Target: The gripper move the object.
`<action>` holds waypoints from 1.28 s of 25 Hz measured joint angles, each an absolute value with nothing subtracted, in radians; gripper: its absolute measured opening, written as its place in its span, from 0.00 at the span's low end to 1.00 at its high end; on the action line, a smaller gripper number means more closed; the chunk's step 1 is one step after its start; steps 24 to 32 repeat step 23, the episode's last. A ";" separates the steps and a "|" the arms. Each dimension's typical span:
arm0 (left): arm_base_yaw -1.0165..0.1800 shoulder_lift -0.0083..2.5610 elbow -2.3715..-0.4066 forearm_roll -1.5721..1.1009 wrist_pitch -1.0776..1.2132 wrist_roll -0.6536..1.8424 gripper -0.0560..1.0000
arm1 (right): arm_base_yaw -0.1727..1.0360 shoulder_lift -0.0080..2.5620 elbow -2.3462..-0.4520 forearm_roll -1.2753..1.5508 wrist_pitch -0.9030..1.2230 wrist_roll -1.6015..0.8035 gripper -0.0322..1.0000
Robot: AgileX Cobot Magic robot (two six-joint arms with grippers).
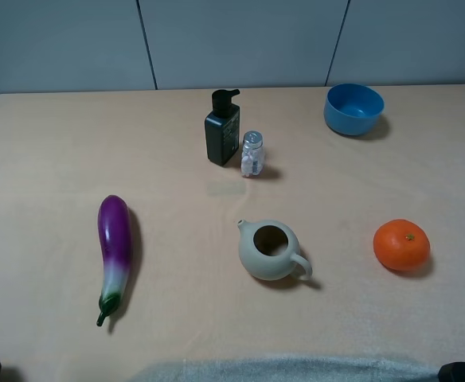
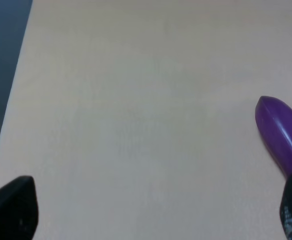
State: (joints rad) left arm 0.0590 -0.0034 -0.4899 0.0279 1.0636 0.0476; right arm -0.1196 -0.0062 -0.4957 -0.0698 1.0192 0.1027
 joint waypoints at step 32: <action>0.059 -0.003 -0.489 0.028 1.063 0.051 0.97 | -0.120 -0.006 -0.496 -0.069 1.019 0.103 0.70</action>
